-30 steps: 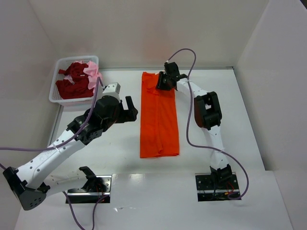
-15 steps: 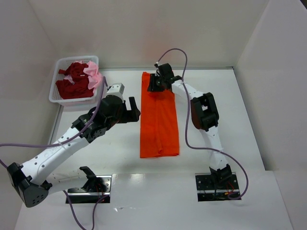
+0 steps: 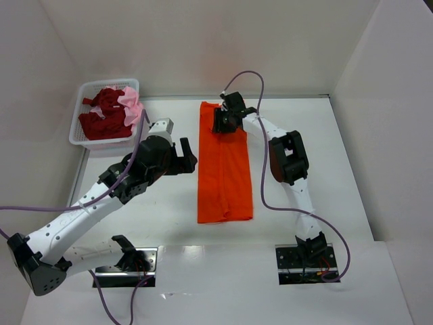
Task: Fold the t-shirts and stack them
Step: Rotate the tshirt 90 degrees
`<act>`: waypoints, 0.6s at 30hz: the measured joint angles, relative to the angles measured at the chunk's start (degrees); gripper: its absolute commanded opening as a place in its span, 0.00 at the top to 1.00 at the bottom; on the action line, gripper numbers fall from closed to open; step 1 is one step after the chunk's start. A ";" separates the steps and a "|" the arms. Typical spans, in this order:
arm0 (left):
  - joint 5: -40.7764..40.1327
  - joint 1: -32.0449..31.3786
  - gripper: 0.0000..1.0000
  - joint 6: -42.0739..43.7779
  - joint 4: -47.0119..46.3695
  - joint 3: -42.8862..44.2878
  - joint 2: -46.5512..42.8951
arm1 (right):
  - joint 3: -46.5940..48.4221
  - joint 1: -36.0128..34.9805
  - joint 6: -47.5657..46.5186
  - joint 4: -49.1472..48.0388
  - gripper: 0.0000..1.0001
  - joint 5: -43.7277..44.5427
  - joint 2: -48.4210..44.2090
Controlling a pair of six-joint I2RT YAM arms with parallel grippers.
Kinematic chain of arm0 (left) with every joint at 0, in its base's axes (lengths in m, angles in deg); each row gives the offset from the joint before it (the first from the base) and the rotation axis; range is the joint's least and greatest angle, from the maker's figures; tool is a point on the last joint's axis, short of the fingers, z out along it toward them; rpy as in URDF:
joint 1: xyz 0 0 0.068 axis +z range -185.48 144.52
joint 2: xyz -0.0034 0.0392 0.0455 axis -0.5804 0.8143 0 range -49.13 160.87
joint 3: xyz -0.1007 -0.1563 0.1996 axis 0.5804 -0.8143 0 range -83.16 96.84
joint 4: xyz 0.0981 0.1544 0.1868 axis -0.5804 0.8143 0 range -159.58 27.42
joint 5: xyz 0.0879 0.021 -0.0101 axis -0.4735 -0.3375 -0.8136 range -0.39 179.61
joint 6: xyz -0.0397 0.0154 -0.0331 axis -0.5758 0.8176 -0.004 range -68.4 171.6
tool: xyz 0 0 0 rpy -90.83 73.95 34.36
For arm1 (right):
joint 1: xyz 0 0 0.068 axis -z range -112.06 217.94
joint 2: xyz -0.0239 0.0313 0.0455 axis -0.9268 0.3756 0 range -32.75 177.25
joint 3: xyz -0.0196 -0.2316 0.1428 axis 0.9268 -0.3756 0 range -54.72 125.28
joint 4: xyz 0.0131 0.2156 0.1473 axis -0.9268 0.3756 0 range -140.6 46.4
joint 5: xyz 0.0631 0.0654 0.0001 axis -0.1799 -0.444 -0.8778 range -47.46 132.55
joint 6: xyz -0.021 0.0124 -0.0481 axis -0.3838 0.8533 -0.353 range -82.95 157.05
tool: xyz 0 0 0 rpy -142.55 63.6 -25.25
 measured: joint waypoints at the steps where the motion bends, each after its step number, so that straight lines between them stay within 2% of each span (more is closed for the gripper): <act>1: 0.00 0.00 0.00 0.00 -0.02 -0.09 -0.07 | 0.00 0.09 0.00 0.31 0.49 0.15 0.17; 7: 0.02 0.00 0.00 -0.02 0.09 -0.74 -0.66 | 0.00 0.20 0.66 0.96 0.46 -0.09 1.22; 14: 0.02 0.00 0.00 -0.04 -0.42 -0.74 -0.92 | 0.63 0.20 1.36 1.27 0.28 -3.50 0.26; 18: 0.26 0.00 0.00 -0.04 -0.79 -0.74 -0.85 | 1.60 0.68 3.04 1.49 0.15 -5.90 -3.37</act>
